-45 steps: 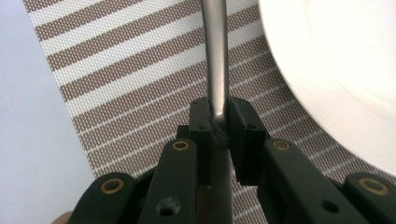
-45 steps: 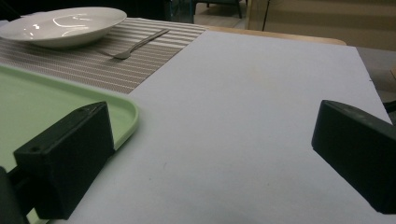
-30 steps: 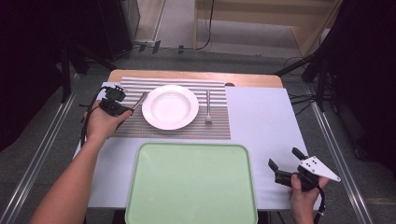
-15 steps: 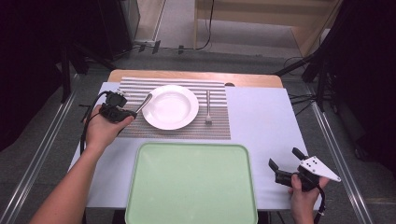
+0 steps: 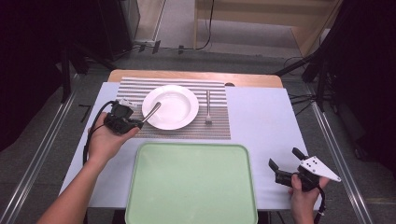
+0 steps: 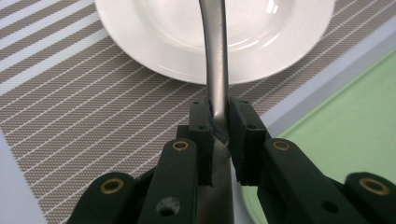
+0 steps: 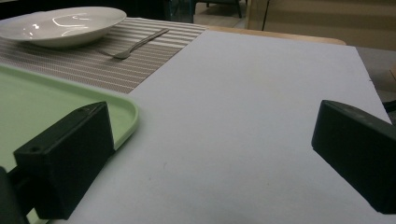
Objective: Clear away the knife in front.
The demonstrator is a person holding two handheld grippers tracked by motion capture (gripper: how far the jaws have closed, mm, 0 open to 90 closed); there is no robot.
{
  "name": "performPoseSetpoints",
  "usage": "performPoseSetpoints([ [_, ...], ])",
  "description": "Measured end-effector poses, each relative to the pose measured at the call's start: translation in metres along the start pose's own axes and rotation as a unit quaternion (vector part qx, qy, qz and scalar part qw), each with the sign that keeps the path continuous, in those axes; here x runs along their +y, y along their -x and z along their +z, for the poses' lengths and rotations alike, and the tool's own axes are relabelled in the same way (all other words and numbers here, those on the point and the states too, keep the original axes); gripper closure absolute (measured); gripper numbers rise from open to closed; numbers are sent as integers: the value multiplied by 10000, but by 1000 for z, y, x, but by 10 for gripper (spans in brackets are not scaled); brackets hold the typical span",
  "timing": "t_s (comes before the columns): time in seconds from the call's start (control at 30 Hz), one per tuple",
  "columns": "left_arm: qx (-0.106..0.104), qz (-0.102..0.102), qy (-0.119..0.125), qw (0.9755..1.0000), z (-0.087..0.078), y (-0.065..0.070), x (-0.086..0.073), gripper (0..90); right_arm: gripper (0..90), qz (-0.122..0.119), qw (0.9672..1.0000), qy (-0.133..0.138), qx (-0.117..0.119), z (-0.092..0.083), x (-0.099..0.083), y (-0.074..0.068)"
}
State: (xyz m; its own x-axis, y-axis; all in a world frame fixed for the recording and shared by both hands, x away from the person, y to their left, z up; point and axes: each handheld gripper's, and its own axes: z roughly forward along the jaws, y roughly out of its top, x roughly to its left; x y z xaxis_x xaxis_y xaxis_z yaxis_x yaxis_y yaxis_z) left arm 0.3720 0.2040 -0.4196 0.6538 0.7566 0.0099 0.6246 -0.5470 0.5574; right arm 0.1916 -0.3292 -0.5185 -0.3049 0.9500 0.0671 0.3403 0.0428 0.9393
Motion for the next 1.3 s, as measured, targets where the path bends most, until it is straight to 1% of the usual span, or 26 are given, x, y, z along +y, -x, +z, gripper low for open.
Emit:
performPoseSetpoints([
  [0.07,-4,53,23,10000,-1,5,-2,798,0,-2,10000,1,-1,0,0,0],
  [0.13,-4,63,48,10000,-2,7,-3,798,0,8,10000,-6,1,0,0,0],
  [0.2,-96,75,94,9999,-4,14,-6,798,0,10,10000,-8,1,0,0,0],
  [0.27,-117,80,103,9998,-5,17,-7,797,0,7,10000,-7,-1,0,0,0],
  [0.3,-131,151,113,9997,-6,22,-9,798,0,5,10000,-7,-2,0,0,0],
  [0.33,-131,151,113,9997,-6,22,-9,797,0,5,10000,-7,-2,0,0,0],
  [0.37,-189,178,141,9996,-7,26,-10,798,0,10,10000,-8,0,0,0,0],
  [0.4,-189,178,141,9996,-7,26,-10,798,0,10,10000,-8,0,0,0,0],
  [0.7,-319,249,254,9989,-10,48,-20,797,0,8,10000,-7,-10,0,0,-1],
  [0.73,-332,261,260,9988,-9,53,-23,797,0,19,10000,-15,-11,0,0,-1],
  [0.8,-381,249,298,9985,-8,58,-27,797,0,11,10000,-4,-4,0,0,-1],
  [0.83,-381,249,298,9985,-8,58,-27,797,0,11,10000,-4,-4,0,0,-1],
  [0.87,-435,261,301,9983,-8,62,-31,797,0,11,10000,-9,0,0,0,-1],
  [0.93,-475,261,329,9980,-7,66,-34,797,0,11,10000,-9,-1,0,0,-1],
  [0.97,-475,261,329,9980,-7,66,-34,797,0,11,10000,-9,-1,0,0,-1],
  [1.0,-528,270,338,9977,-7,71,-37,797,0,0,10000,-13,-3,0,0,-1],
  [1.03,-528,270,338,9977,-7,71,-37,797,0,0,10000,-13,-3,0,0,-1],
  [1.1,-578,275,367,9973,-7,78,-42,796,0,-4,10000,-16,-7,0,0,-1],
  [1.17,-589,304,376,9971,-7,80,-44,796,0,-2,10000,-17,-8,0,0,-1],
  [1.2,-648,288,396,9967,-6,85,-47,796,0,-5,10000,-18,-6,0,0,-1],
  [1.3,-682,311,405,9964,-5,91,-52,796,0,5,10000,-27,-5,0,0,-1],
])
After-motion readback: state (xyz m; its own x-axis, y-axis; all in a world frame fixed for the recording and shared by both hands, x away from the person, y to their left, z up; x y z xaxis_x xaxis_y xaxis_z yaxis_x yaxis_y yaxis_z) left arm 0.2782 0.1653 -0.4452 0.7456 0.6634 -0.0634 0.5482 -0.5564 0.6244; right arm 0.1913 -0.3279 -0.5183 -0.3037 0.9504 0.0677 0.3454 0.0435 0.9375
